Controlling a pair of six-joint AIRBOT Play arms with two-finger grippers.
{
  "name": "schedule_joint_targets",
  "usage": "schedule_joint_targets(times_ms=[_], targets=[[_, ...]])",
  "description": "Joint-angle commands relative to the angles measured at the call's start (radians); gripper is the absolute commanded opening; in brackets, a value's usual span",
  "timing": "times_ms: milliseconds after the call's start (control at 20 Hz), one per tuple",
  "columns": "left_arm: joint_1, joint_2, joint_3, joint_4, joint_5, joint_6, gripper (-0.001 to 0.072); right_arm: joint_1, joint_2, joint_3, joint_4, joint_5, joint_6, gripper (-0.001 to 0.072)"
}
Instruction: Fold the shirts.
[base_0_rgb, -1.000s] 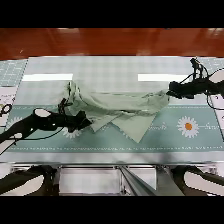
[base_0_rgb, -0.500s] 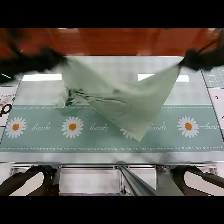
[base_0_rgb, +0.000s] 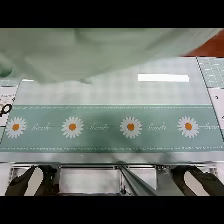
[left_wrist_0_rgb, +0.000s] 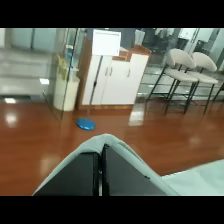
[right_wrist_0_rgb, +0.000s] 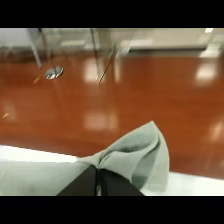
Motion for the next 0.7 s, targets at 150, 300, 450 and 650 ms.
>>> schedule_joint_targets(times_ms=[150, 300, 450, 650], targets=[[-0.324, 0.288, 0.033, 0.716, 0.009, -0.161, 0.0019, 0.0, 0.276, 0.026, -0.241, 0.212, 0.034, 0.0031], [-0.52, 0.371, 0.032, 0.979, -0.035, -0.353, 0.0019, 0.0, 0.305, 0.026, -0.267, 0.315, 0.062, 0.0031], [-0.657, 0.365, -0.029, 0.986, -0.088, -0.397, 0.0019, 0.0, 0.305, -0.025, -0.233, 0.336, 0.102, 0.0031], [-0.7, 0.3, -0.271, 1.039, -0.014, -0.43, 0.0018, 0.0, 0.305, -0.313, -0.117, 0.258, 0.083, 0.0031]])
